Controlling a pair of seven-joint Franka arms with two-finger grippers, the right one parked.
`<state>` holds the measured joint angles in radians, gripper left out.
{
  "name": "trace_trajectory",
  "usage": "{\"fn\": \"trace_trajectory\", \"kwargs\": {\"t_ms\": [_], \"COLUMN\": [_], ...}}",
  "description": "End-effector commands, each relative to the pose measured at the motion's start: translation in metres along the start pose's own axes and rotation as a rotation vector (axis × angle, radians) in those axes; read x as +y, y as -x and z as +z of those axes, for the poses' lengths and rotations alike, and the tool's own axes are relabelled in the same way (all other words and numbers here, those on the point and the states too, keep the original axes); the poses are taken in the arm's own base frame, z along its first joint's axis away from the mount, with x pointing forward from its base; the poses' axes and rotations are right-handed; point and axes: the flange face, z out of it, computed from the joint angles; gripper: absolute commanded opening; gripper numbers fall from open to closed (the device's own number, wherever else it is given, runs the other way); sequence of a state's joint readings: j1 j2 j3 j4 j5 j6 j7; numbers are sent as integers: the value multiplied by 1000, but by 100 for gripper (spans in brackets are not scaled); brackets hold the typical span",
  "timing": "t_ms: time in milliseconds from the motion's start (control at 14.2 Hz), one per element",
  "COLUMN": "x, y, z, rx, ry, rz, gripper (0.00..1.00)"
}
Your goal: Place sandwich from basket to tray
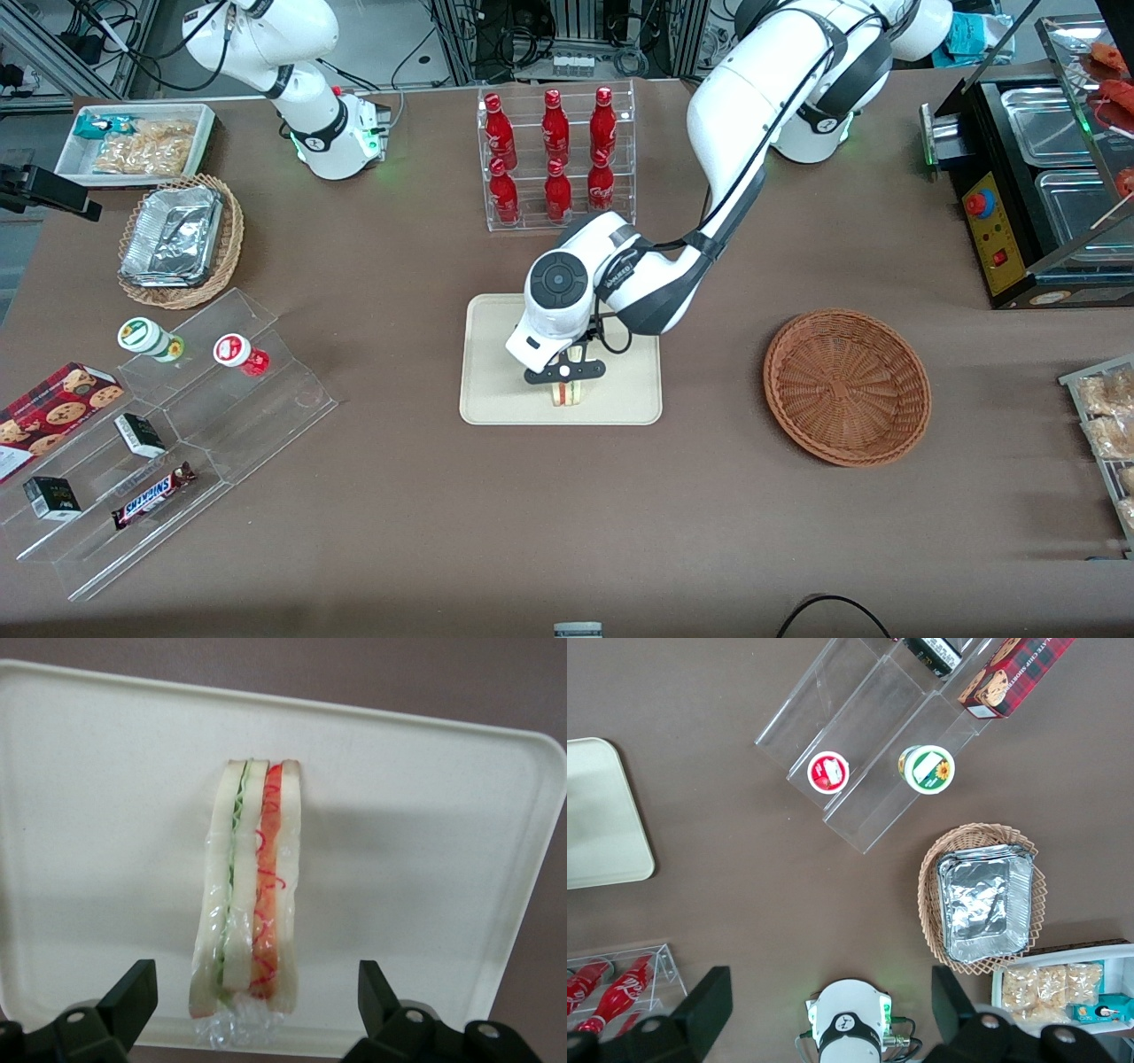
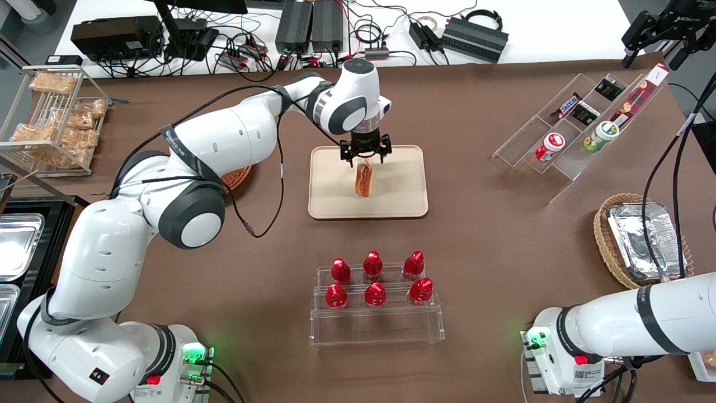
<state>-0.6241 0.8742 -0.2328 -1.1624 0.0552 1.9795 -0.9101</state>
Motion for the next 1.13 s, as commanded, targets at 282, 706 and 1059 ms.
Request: {"fn": "trace_trajectory", "kwargs": {"t_ms": [282, 706, 1059], "x": [-55, -235, -393], "y": [-34, -67, -60], "z": [-134, -268, -328], "rx": [139, 40, -75], "ry": [-30, -58, -94], "rz": [-87, -107, 11], "gripper": [100, 100, 100]}}
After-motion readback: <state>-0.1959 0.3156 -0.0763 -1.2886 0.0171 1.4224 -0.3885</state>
